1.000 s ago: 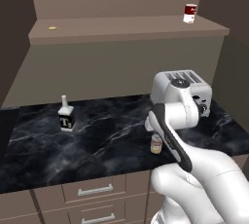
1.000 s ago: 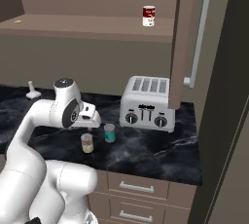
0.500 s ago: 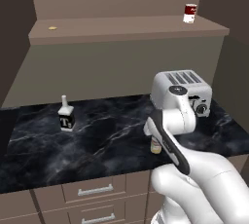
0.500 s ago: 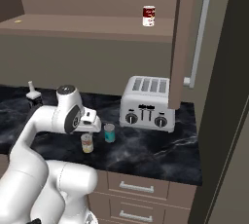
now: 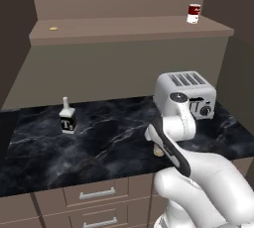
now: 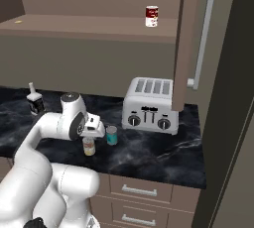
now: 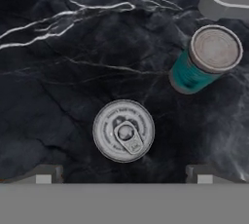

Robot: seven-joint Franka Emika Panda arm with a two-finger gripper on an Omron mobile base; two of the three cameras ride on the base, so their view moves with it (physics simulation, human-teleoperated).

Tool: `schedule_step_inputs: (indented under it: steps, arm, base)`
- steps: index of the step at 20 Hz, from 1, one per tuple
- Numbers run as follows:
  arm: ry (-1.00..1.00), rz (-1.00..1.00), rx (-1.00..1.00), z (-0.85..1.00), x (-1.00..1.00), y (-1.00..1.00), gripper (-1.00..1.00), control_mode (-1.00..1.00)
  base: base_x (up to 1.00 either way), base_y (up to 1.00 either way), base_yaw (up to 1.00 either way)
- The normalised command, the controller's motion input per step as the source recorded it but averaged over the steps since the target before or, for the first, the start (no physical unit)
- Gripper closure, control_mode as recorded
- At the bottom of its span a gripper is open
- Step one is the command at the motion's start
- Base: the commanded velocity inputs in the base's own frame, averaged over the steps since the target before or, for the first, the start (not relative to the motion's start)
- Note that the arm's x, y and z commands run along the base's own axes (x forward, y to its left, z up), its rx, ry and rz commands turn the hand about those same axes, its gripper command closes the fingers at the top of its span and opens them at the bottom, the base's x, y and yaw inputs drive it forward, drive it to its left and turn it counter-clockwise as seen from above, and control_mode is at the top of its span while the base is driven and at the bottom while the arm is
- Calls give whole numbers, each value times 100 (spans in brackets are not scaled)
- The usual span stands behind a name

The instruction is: Pick the cans from the counter and place them in their designated side in the cabinet.

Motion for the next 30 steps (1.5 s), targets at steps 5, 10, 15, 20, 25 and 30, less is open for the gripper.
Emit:
schedule_step_inputs:
  steps: [5, 10, 15, 20, 25, 30]
  arm:
    - [2, 0, 0, -21, 16, 3, -100, -100]
    - [1, 0, 0, -19, 13, 1, -100, -100]
    - [2, 0, 0, -18, 5, 0, -100, -100]
    - [2, 0, 0, -22, 0, 0, -100, -100]
    - [0, 0, 0, -17, 0, 0, -100, -100]
    - [0, 0, 0, -18, 0, 0, -100, -100]
  base:
    - [0, 0, 0]
    - [0, 0, 0]
    - [0, 0, 0]
    - [0, 0, 0]
    - [0, 0, 0]
    - [0, 0, 0]
